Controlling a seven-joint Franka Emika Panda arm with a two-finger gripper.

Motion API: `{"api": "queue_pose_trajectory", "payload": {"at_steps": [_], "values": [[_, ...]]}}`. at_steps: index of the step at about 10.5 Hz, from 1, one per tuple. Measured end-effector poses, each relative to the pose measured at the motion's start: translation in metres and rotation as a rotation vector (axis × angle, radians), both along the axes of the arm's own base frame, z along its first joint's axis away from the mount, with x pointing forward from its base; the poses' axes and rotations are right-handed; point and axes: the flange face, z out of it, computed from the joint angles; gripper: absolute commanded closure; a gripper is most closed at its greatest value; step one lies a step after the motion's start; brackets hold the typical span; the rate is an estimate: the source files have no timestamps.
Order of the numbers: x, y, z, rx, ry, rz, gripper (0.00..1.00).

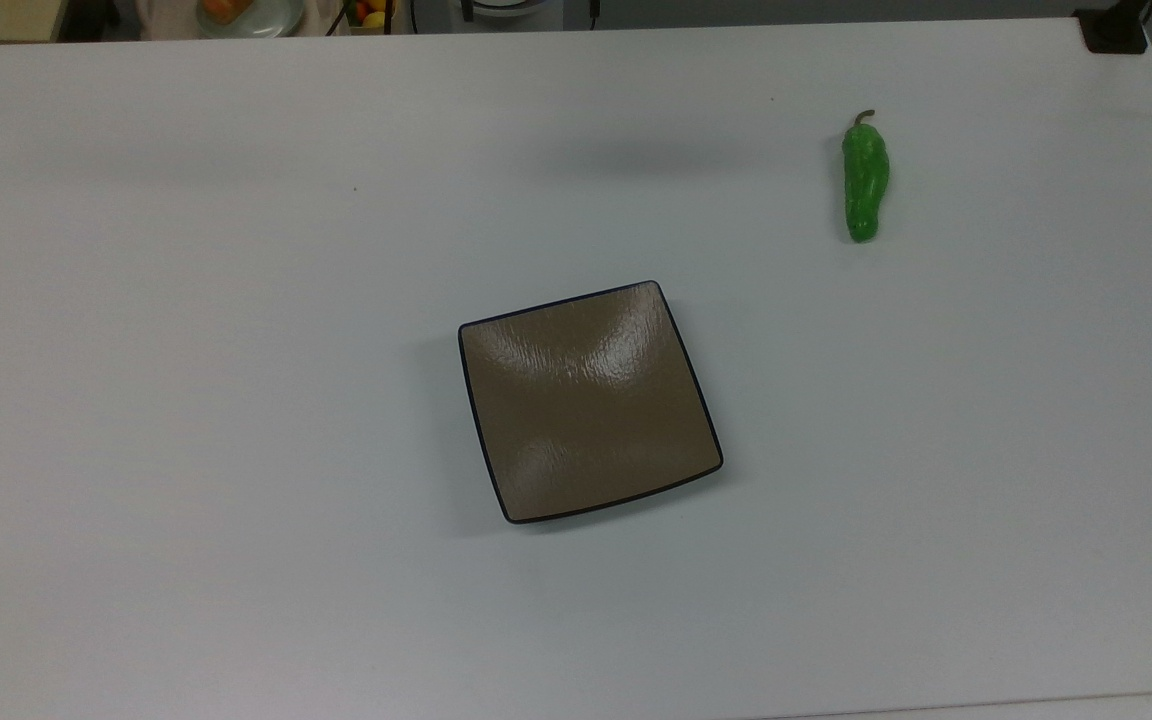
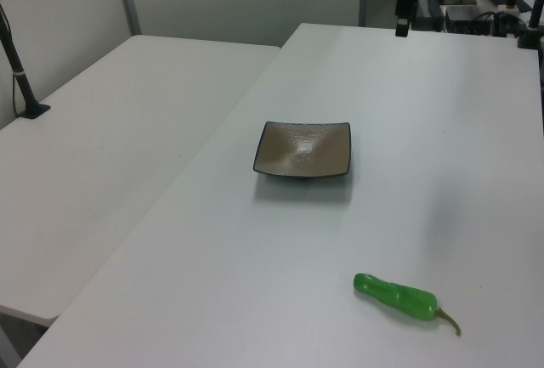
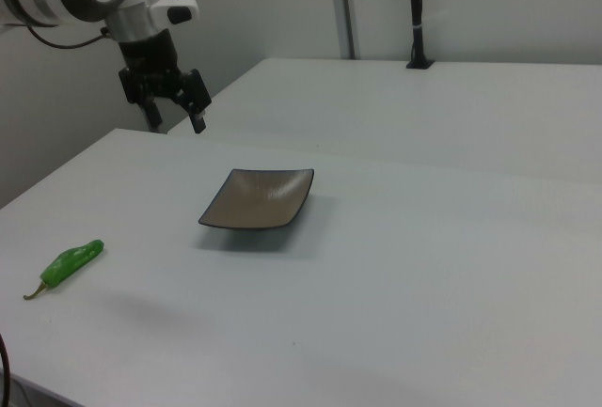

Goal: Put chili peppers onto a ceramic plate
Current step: 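Move the gripper toward the green chili pepper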

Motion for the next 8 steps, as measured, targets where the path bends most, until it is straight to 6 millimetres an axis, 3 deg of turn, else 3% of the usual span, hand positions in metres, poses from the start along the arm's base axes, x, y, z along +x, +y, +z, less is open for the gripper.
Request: {"api": "queue_pose_trajectory", "payload": {"at_steps": [8], "values": [[0.002, 0.014, -0.013, 0.014, 0.019, 0.032, 0.00]]}}
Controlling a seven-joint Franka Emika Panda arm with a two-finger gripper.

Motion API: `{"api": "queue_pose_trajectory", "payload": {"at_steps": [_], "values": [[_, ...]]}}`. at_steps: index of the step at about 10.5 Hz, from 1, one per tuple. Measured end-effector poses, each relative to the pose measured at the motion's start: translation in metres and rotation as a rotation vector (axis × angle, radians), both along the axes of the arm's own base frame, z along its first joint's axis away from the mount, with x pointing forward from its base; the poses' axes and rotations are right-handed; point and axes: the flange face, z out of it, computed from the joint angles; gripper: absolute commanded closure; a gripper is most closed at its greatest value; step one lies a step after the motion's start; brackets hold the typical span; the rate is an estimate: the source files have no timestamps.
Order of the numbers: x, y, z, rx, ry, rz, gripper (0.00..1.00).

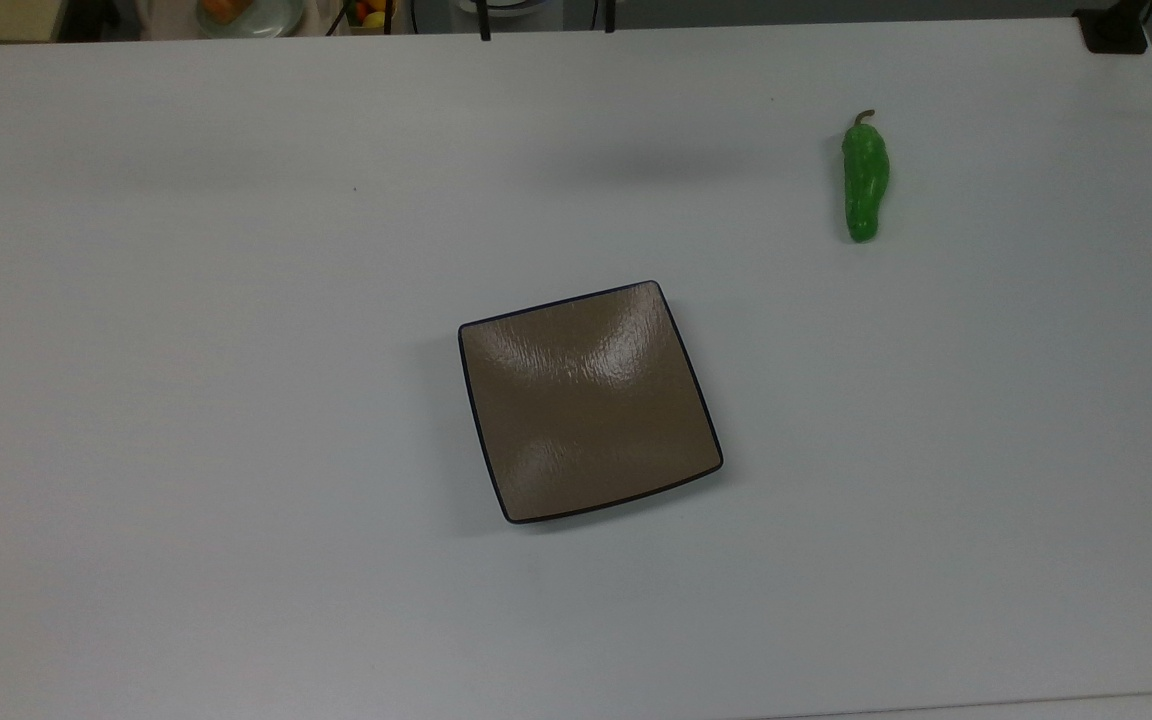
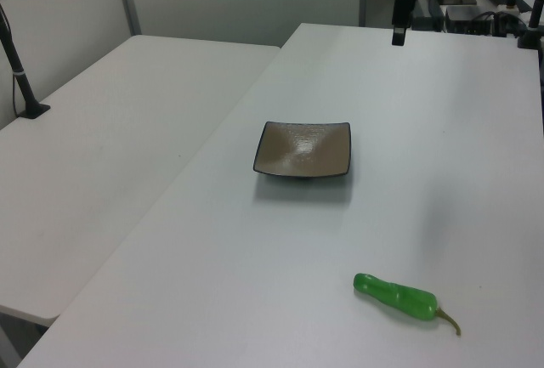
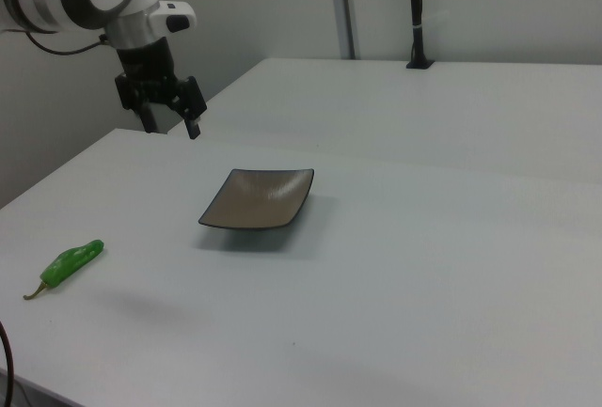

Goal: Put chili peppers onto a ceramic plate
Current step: 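Move the gripper toward the green chili pepper, then lower the open gripper onto the green chili pepper and close it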

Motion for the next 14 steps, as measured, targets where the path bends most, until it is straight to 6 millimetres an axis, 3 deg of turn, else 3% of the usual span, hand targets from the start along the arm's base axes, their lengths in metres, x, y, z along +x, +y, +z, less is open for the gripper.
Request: {"api": "queue_pose_trajectory", "payload": {"at_steps": [2, 5, 8, 10, 14], "values": [[-0.005, 0.020, 0.000, 0.052, 0.012, 0.030, 0.00], [-0.015, 0.067, -0.008, 0.067, 0.033, 0.112, 0.00], [-0.050, 0.155, -0.015, 0.068, 0.055, 0.207, 0.00], [-0.071, 0.204, -0.033, 0.059, 0.098, 0.194, 0.00], [-0.077, 0.274, -0.092, 0.058, 0.118, 0.099, 0.00]]}}
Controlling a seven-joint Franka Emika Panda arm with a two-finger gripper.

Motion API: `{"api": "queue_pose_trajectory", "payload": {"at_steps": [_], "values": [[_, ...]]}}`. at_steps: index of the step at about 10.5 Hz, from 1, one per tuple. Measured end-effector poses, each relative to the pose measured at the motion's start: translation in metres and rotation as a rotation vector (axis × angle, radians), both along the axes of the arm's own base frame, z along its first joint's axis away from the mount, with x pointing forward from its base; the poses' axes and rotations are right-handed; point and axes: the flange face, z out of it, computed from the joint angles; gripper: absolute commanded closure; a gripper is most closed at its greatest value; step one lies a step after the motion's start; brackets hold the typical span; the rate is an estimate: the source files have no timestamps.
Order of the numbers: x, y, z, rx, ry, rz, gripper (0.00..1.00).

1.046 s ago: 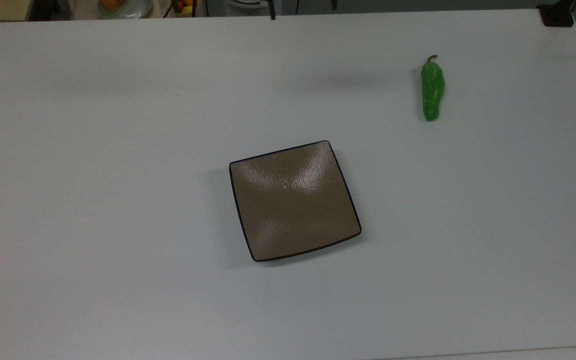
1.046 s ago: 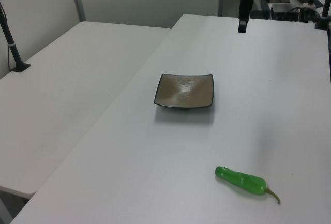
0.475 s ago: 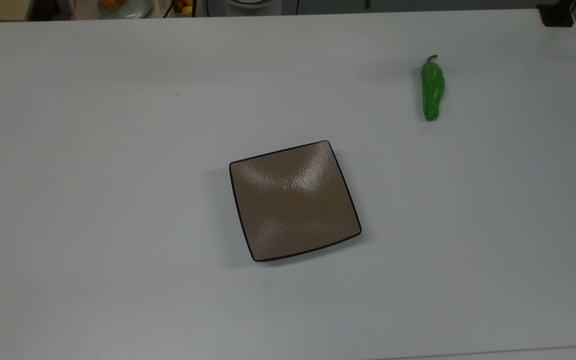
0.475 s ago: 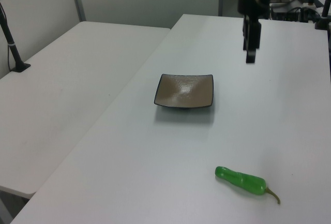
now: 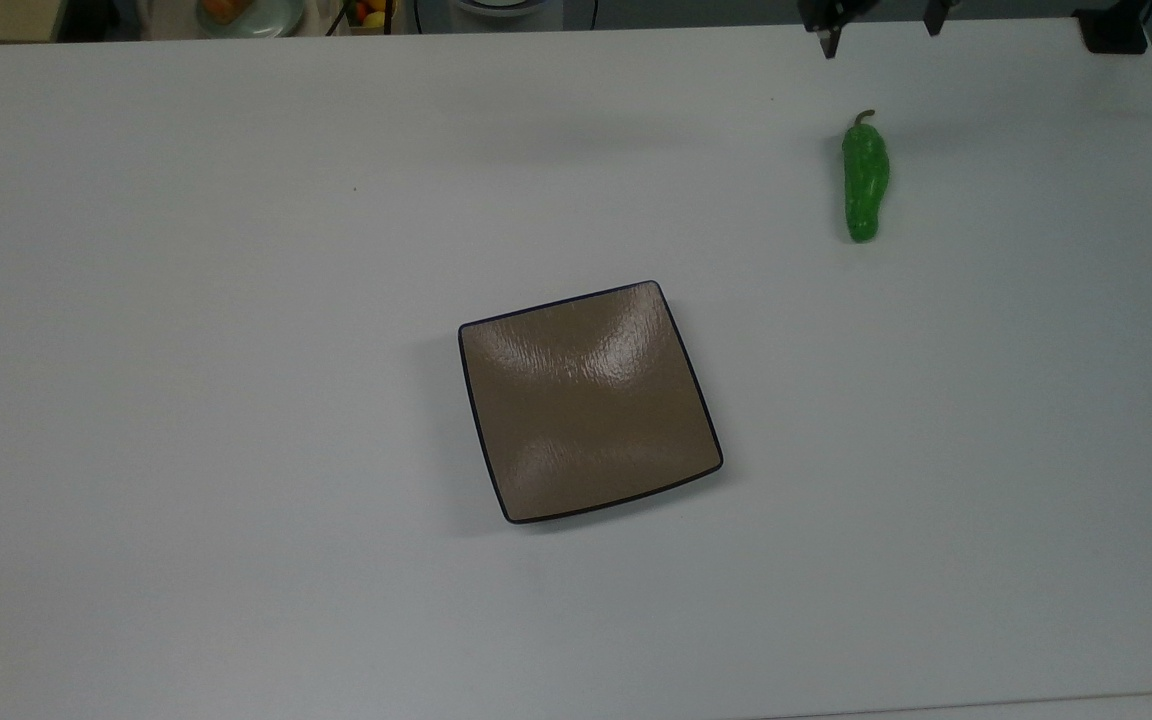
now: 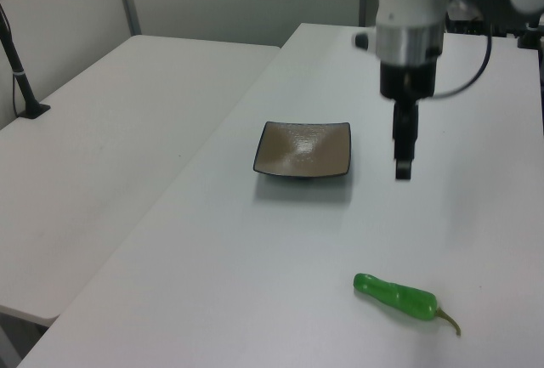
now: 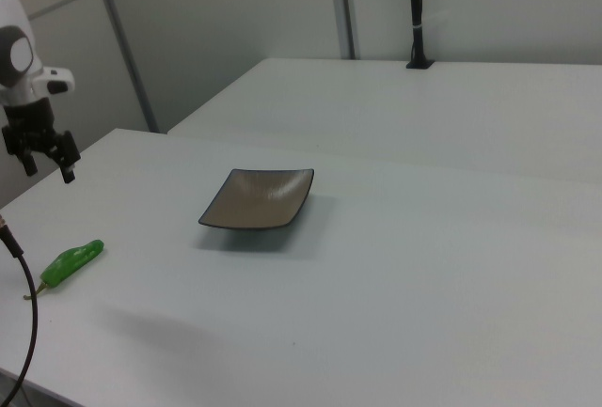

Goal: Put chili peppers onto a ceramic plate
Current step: 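Lower the open gripper onto the green chili pepper and close it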

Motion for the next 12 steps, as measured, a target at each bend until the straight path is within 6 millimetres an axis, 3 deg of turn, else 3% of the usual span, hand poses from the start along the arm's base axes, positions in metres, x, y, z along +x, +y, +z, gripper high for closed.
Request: {"api": "queue_pose_trajectory", "payload": {"at_steps": [3, 5, 10, 12], "values": [[-0.009, 0.045, -0.058, -0.087, -0.018, -0.101, 0.00], [-0.013, 0.064, -0.095, -0.113, -0.004, -0.131, 0.00], [-0.014, 0.083, -0.181, -0.193, -0.013, -0.197, 0.00], [-0.015, 0.083, -0.203, -0.216, -0.003, -0.196, 0.00]]}}
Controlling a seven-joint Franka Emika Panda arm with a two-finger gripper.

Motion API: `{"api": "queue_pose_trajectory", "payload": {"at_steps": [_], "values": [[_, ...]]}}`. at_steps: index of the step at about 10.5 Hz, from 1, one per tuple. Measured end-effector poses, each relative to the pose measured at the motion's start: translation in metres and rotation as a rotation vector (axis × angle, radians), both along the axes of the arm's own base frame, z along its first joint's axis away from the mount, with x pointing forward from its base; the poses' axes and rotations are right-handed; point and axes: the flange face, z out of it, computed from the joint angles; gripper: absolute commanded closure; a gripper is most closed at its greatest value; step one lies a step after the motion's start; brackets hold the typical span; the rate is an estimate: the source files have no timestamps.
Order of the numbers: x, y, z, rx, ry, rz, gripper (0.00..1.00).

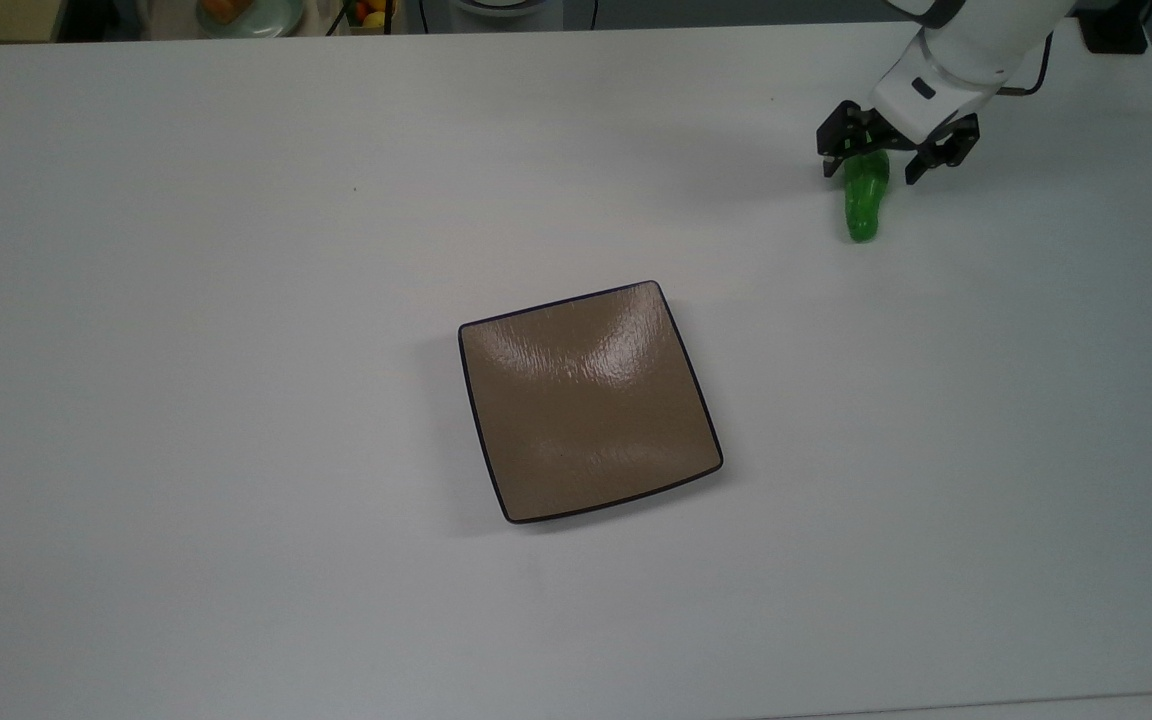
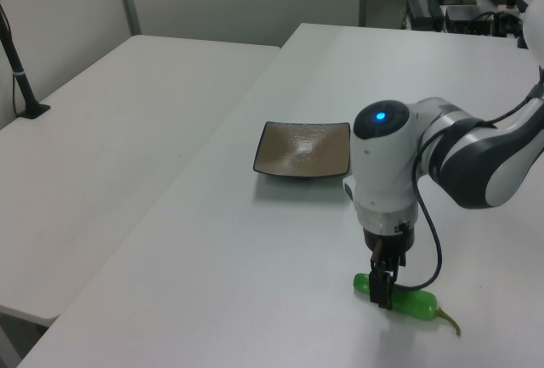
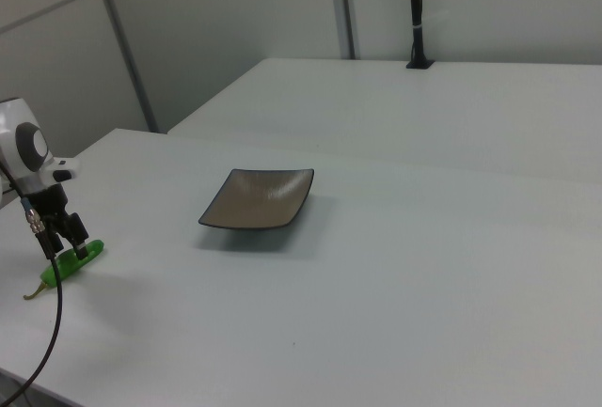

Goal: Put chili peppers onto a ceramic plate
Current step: 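Lower the open gripper onto the green chili pepper and close it, then lift the chili pepper and carry it over the brown plate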

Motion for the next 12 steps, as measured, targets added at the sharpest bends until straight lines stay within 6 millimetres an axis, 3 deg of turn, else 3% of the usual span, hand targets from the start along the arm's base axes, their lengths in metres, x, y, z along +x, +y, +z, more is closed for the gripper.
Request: {"api": "queue_pose_trajectory", "payload": {"at_steps": [2, 4, 5, 6, 7, 10, 12], "values": [[-0.001, -0.001, -0.012, -0.015, 0.012, 0.004, 0.16], [-0.003, -0.002, -0.020, -0.027, 0.020, 0.008, 0.42], [-0.004, -0.003, -0.022, -0.030, 0.023, 0.009, 0.63], [-0.005, -0.003, -0.022, -0.030, 0.023, 0.010, 0.78], [-0.005, -0.003, -0.021, -0.029, 0.022, 0.010, 0.88], [-0.003, -0.003, -0.019, -0.028, 0.018, 0.009, 0.91], [0.001, -0.009, -0.007, -0.039, 0.011, 0.011, 0.91]]}}
